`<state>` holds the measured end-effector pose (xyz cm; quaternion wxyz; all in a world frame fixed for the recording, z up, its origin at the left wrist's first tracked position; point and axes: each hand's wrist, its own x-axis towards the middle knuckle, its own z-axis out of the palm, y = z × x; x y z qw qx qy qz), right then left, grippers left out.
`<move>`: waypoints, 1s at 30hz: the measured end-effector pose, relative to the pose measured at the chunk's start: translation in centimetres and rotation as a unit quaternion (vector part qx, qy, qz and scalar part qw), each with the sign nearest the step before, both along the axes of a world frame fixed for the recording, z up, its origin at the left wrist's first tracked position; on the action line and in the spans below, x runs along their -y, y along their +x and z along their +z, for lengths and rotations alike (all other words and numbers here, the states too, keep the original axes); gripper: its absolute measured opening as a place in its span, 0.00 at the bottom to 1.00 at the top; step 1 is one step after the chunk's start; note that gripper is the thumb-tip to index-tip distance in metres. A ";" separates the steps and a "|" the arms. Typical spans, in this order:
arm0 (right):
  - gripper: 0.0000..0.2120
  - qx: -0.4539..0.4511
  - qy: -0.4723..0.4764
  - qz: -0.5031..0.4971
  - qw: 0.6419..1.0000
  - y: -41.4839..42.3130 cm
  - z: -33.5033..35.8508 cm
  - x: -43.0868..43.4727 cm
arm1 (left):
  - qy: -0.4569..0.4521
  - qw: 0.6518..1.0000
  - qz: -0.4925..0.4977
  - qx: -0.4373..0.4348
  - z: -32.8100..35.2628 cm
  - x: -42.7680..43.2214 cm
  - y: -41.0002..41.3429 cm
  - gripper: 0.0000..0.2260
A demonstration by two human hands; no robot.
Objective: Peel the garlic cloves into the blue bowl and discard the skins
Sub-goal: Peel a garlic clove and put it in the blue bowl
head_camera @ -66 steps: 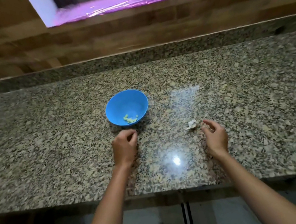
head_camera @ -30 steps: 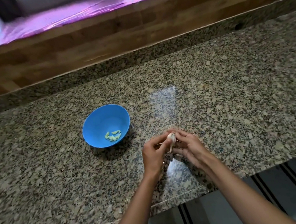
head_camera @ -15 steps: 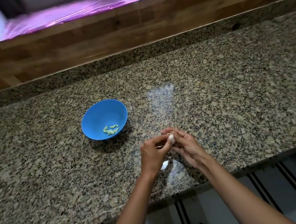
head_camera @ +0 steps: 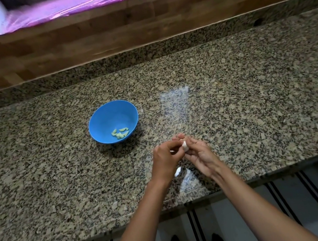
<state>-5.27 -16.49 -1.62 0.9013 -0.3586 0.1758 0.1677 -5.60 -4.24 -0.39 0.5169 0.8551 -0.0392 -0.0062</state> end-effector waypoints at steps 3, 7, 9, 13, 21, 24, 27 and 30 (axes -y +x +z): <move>0.09 -0.005 0.024 -0.019 1.000 0.1 0.2 -0.2 | 0.051 0.998 -0.019 0.029 -0.1 0.4 0.1 0.09; 0.09 -0.011 0.027 -0.020 0.999 0.4 0.1 -0.3 | 0.070 0.997 -0.018 0.028 -0.3 0.4 0.4 0.05; 0.09 -0.007 0.023 -0.016 1.000 0.6 0.3 -0.5 | 0.070 0.997 0.005 0.040 -0.4 0.7 0.4 0.04; 0.11 0.005 0.015 -0.006 1.000 1.0 0.2 -0.9 | -0.010 0.996 0.093 -0.015 -0.6 0.7 0.9 0.02; 0.16 0.074 -0.461 0.103 0.878 1.5 -1.2 0.4 | -0.189 0.936 0.183 -0.232 -2.3 -3.1 1.4 0.04; 0.12 0.161 -0.669 0.118 0.716 1.3 -1.7 1.0 | 0.125 0.983 0.090 -0.102 -2.8 -4.6 0.8 0.04; 0.15 0.194 -0.713 0.150 0.657 0.9 -2.4 1.1 | 0.168 0.983 0.039 -0.065 -3.0 -5.2 0.4 0.08; 0.20 0.207 -0.756 0.137 0.606 0.2 -3.3 0.6 | 0.124 0.986 0.056 -0.099 -3.0 -5.4 0.6 0.07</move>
